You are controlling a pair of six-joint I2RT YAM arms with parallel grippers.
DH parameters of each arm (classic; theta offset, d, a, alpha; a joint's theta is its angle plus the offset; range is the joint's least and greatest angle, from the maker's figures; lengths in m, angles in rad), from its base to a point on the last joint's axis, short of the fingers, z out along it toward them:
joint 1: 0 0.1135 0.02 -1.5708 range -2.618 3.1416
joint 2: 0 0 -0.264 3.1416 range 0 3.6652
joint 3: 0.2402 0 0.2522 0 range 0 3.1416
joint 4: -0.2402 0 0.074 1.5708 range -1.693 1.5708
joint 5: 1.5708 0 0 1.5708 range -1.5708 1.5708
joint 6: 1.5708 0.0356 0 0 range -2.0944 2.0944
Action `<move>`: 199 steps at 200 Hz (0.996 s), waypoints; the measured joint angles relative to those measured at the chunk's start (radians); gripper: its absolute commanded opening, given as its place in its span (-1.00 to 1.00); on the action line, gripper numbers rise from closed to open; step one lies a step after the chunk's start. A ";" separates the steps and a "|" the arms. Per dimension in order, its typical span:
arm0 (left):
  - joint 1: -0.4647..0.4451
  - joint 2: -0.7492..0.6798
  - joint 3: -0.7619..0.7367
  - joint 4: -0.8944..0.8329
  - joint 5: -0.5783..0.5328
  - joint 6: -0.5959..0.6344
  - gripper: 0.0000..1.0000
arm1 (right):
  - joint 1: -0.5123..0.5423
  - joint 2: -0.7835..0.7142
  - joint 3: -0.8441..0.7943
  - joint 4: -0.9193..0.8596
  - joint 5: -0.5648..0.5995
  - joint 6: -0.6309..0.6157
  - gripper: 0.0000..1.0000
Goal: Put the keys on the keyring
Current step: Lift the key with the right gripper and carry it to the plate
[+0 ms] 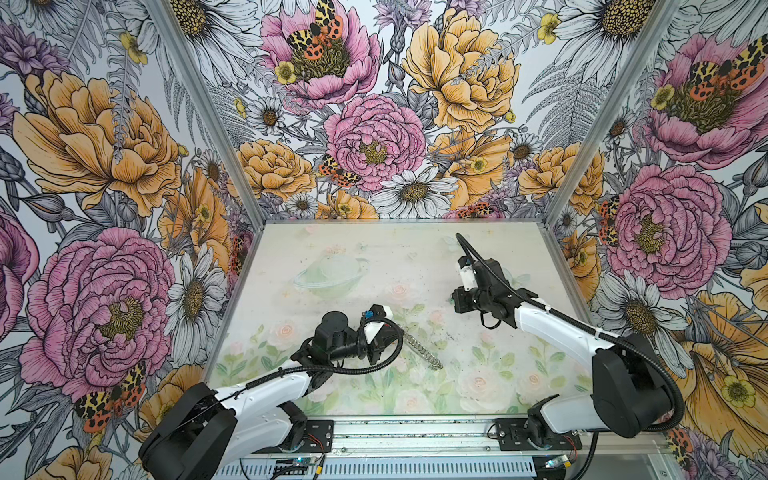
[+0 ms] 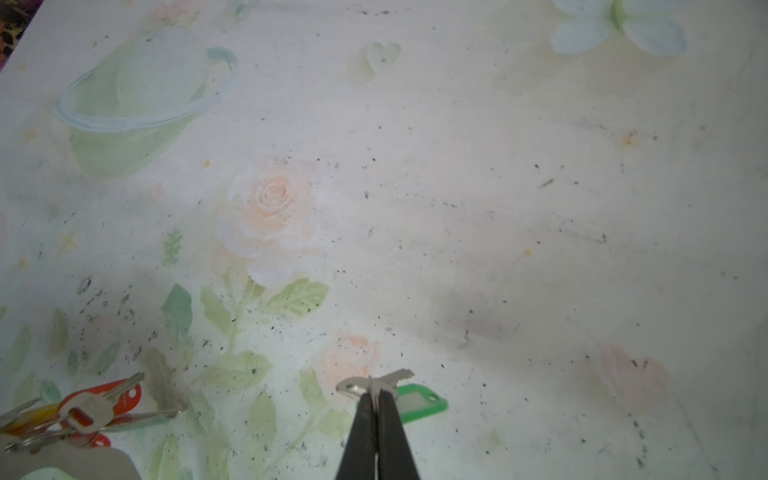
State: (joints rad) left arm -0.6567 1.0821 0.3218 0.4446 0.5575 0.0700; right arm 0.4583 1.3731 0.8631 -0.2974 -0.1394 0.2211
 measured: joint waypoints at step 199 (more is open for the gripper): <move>0.065 -0.046 0.056 -0.102 0.397 0.157 -1.00 | 0.184 -0.344 -0.235 0.184 -0.489 -0.536 -1.00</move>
State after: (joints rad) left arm -0.5915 1.0363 0.3779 0.3428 0.9543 0.2268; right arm 0.6426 1.0286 0.6281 -0.1135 -0.6285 -0.3145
